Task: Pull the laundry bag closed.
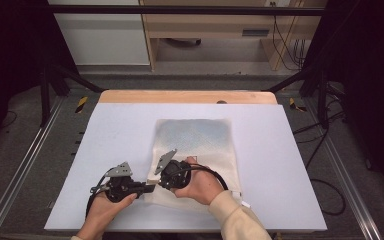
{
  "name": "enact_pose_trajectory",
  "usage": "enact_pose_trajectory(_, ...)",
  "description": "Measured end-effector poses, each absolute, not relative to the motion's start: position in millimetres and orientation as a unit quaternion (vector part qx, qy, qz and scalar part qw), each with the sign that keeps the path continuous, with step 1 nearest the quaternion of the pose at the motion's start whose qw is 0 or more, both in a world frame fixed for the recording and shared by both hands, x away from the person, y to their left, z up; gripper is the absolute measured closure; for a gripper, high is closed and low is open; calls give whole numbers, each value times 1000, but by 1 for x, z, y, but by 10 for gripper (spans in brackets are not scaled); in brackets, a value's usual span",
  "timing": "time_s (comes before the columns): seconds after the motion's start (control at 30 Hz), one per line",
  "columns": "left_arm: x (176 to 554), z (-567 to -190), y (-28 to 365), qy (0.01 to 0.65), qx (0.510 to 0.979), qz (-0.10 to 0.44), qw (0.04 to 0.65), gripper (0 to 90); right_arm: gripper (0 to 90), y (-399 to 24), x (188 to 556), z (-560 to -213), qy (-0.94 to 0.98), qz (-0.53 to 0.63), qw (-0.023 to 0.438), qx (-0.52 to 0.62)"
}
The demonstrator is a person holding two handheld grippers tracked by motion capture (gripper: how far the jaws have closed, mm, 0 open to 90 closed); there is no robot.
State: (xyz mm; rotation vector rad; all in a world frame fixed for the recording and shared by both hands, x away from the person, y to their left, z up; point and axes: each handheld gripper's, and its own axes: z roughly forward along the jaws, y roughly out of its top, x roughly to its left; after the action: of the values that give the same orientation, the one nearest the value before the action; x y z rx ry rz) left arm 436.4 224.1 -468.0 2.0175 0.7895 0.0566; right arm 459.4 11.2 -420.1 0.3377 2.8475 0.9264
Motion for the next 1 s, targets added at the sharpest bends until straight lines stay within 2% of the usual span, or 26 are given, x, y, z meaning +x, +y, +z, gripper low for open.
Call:
enact_pose_trajectory(0.3,432,-464,220,320,824,42,465,832,821,1,451,-421,930,339,89,109)
enact_pose_trajectory(0.47,429,-466,216,319,834,50,448,832,821,-2,451,-430,929,344,79,113)
enact_pose_trajectory(1.0,427,-465,215,316,829,46,458,831,821,-11,447,-429,928,340,81,130)
